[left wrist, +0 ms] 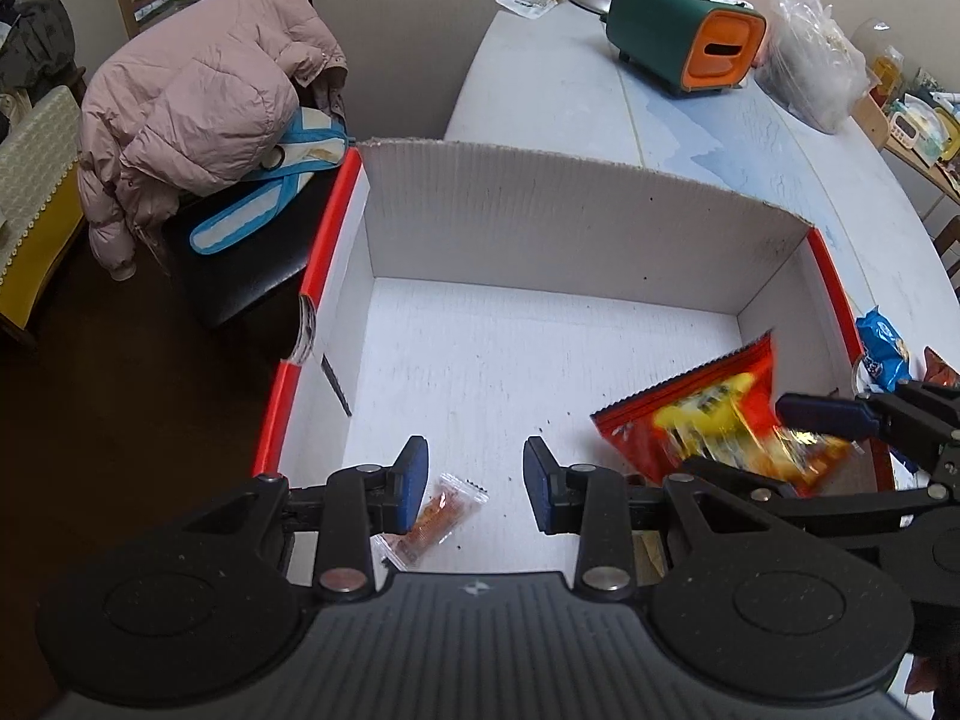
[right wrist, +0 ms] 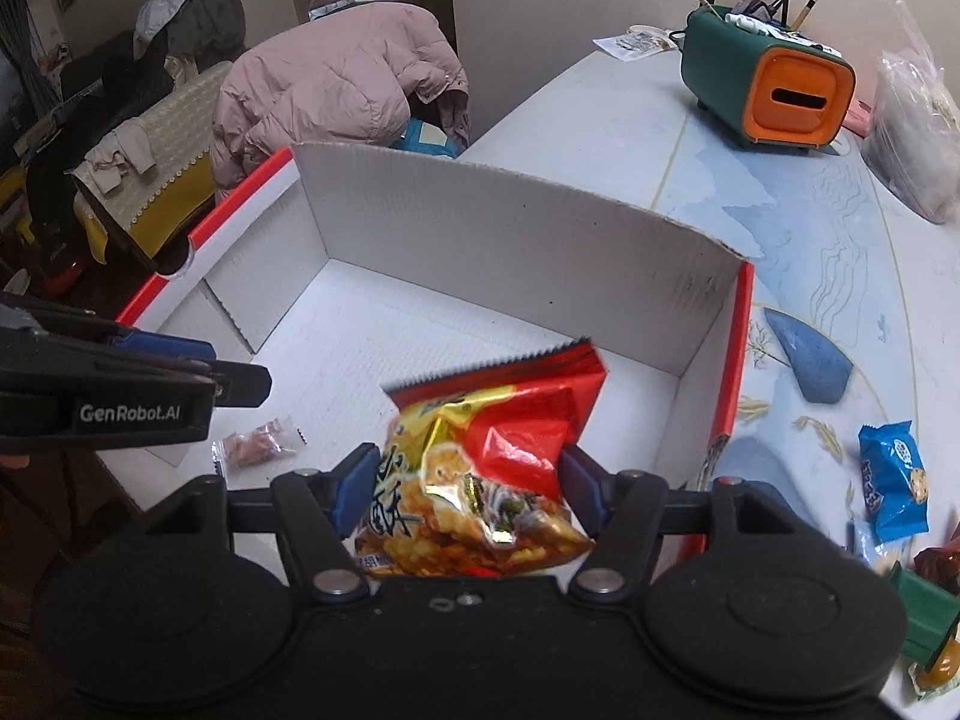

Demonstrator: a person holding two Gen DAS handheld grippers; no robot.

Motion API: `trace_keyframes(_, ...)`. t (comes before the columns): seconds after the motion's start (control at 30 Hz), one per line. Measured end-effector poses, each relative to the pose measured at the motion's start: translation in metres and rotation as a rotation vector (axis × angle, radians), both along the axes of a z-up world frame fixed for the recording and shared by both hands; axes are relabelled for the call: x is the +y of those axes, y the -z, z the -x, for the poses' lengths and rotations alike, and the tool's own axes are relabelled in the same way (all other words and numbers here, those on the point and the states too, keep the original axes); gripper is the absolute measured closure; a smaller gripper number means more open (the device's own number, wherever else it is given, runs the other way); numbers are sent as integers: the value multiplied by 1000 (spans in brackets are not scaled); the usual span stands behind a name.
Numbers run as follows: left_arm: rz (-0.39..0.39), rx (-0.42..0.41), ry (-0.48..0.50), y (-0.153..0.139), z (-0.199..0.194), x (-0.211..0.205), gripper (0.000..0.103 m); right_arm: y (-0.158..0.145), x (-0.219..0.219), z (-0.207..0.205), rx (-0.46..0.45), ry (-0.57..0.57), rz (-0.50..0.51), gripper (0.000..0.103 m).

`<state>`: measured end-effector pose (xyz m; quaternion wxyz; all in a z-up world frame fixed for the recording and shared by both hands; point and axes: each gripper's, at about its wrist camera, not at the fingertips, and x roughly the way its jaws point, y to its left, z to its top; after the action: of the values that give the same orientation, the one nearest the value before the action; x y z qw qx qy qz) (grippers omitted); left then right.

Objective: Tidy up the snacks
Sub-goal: 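Lower the chip bag into the box and open the right gripper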

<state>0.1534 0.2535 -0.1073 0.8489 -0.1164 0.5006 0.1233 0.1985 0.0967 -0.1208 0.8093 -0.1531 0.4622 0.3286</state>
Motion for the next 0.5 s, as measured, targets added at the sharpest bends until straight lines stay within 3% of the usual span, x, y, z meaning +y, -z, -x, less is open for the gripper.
trace_keyframes(0.13, -2, -10, 10, -1, 5, -3, 69, -3, -1, 0, -17, 7, -9, 28)
trace_keyframes(0.5, 10, -75, 47, -22, 22, -19, 65, -25, -24, 15, -31, 38, -83, 24)
